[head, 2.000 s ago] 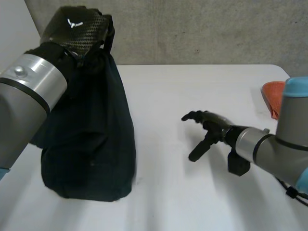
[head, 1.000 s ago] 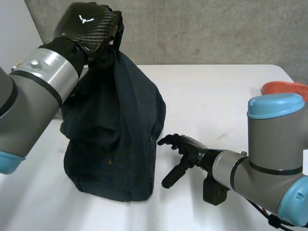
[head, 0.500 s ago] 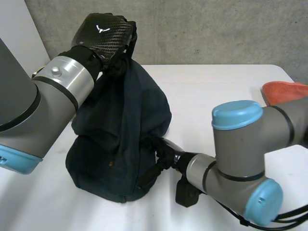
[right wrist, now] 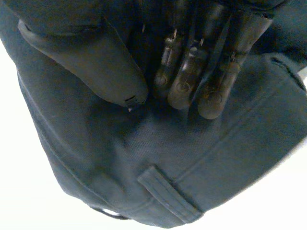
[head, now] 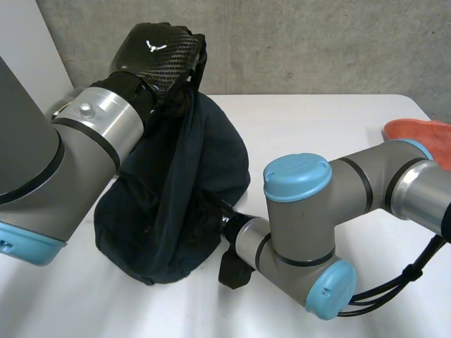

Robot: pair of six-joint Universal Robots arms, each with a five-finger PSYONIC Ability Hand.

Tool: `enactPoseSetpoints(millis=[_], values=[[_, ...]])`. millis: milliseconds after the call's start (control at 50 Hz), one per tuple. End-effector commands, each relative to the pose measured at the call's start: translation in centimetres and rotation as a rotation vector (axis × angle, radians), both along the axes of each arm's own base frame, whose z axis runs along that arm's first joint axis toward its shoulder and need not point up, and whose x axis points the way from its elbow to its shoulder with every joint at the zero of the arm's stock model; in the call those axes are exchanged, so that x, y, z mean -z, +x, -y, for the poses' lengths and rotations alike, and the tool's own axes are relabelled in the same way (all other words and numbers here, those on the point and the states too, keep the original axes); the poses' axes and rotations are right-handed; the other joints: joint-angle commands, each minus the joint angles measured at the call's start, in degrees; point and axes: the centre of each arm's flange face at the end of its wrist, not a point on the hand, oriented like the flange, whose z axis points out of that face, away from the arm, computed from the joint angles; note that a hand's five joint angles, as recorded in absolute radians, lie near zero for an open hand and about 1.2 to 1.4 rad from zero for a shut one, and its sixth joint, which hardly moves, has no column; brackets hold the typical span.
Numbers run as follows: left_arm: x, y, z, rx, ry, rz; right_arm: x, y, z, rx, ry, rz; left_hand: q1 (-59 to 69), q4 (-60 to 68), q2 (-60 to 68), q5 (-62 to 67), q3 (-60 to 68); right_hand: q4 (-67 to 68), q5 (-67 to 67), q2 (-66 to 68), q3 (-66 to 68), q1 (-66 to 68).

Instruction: Fold the laundry.

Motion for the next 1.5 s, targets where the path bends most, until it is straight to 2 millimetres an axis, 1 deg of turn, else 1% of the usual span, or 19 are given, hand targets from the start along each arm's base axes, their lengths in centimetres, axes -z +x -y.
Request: enactPoseSetpoints(millis=[20, 40, 60, 140, 260, 360, 380, 440, 500, 560, 640, 720, 900, 1020, 1160, 1260, 1300, 1380, 1500], values=[[-1.5, 0.5, -0.3, -0.019, -0.031, -0.033, -2.2, -2.6, 3.0, 0.123, -0.064, 0.016, 15.03, 11.08, 11.15, 14.01, 11.51, 12.71, 14.12, 12.62, 12.62, 22.86], [-2.2, 0.8, -0.7, -0.018, -0.045, -0.046, -2.9, -3.7, 4.3, 0.177, -0.090, 0.017, 15.03, 11.08, 11.15, 14.01, 11.51, 12.71, 14.12, 12.62, 12.62, 22.86], [-2.5, 0.9, -0.8, -0.018, -0.051, -0.052, -4.3, -6.3, 7.2, 0.293, -0.165, 0.015, 15.03, 11.08, 11.15, 14.01, 11.51, 12.71, 14.12, 12.62, 12.62, 22.86], [-4.2, 1.3, -1.5, -0.013, -0.086, -0.106, -8.4, -11.8, 12.5, 0.491, -0.414, -0.024, 15.03, 11.08, 11.15, 14.01, 11.51, 12.71, 14.12, 12.62, 12.62, 22.86], [-5.7, 1.9, -2.0, -0.007, -0.115, -0.188, -11.7, -12.8, 14.3, 0.476, -0.597, -0.058, 15.03, 11.08, 11.15, 14.01, 11.51, 12.71, 14.12, 12.62, 12.62, 22.86], [-3.7, 1.7, -1.2, -0.016, -0.065, -0.159, -13.4, -11.6, 13.4, 0.334, -0.606, -0.028, 15.03, 11.08, 11.15, 14.01, 11.51, 12.71, 14.12, 12.62, 12.62, 22.86], [-2.9, 1.5, -0.9, -0.019, -0.045, -0.145, -13.3, -11.5, 13.2, 0.308, -0.592, -0.031, 15.03, 11.08, 11.15, 14.01, 11.51, 7.27, 8.68, 7.18, 7.19, 17.42], [-0.2, 1.4, 0.9, -0.054, 0.008, -0.101, -12.2, -11.0, 12.0, 0.217, -0.538, -0.075, 14.05, 10.10, 10.18, 13.04, 10.53, -51.25, -49.84, -51.34, -51.33, -41.10], [2.6, 2.4, 3.0, -0.116, 0.071, -0.053, -10.0, -10.7, 11.0, 0.148, -0.518, -0.171, -17.18, -21.13, -21.05, -18.19, -20.70, -57.29, -55.88, -57.38, -57.38, -47.14], [5.4, 3.0, 4.1, -0.151, 0.136, 0.001, -8.5, -10.5, 10.1, 0.093, -0.523, -0.248, -37.69, -41.64, -41.56, -38.71, -41.21, -57.29, -55.88, -57.38, -57.38, -47.14], [8.6, 3.3, 4.4, -0.165, 0.186, 0.105, -6.6, -10.8, 8.8, 0.018, -0.522, -0.362, -46.49, -50.44, -50.36, -47.50, -50.01, -57.29, -55.88, -57.38, -57.38, -47.14], [9.6, 3.6, 3.6, -0.166, 0.168, 0.188, -5.6, -11.3, 7.9, -0.025, -0.521, -0.453, -48.53, -52.48, -52.40, -49.54, -52.05, -57.29, -55.88, -57.38, -57.38, -47.14], [8.7, 4.6, 1.6, -0.160, 0.123, 0.204, -5.0, -11.2, 3.8, -0.134, -0.596, -0.564, -50.72, -54.67, -54.59, -51.73, -54.24, -57.29, -55.88, -57.38, -57.38, -47.14], [9.1, 5.0, 0.8, -0.162, 0.093, 0.187, -3.8, -10.3, 2.1, -0.130, -0.578, -0.509, -50.89, -54.84, -54.76, -51.90, -54.41, -57.29, -55.88, -57.38, -57.38, -47.14], [8.8, 4.9, 1.6, -0.176, 0.031, 0.157, -1.1, -8.4, -0.2, -0.124, -0.586, -0.498, -50.55, -54.50, -54.43, -51.57, -54.07, -57.29, -55.88, -57.38, -57.38, -47.14], [8.7, 5.4, 2.6, -0.201, 0.024, 0.151, 0.8, -7.6, 0.6, -0.051, -0.638, -0.531, -50.22, -54.17, -54.09, -51.23, -53.74, -57.29, -55.88, -57.38, -57.38, -47.14], [8.9, 5.4, 2.7, -0.200, 0.032, 0.149, 1.2, -7.4, 0.9, -0.024, -0.657, -0.539, -50.05, -54.00, -53.92, -51.06, -53.57, -47.19, -45.77, -47.28, -47.27, -37.04], [9.0, 5.4, 2.8, -0.202, 0.038, 0.149, 1.1, -7.3, 2.4, 0.037, -0.727, -0.571, -50.05, -54.00, -53.92, -51.06, -53.57, 12.52, 13.93, 12.42, 12.43, 22.66], [9.2, 5.4, 2.5, -0.201, 0.043, 0.152, -0.1, -7.2, 3.0, 0.031, -0.804, -0.589, -50.22, -54.17, -54.09, -51.23, -53.74, 12.71, 14.12, 12.62, 12.62, 22.86]])
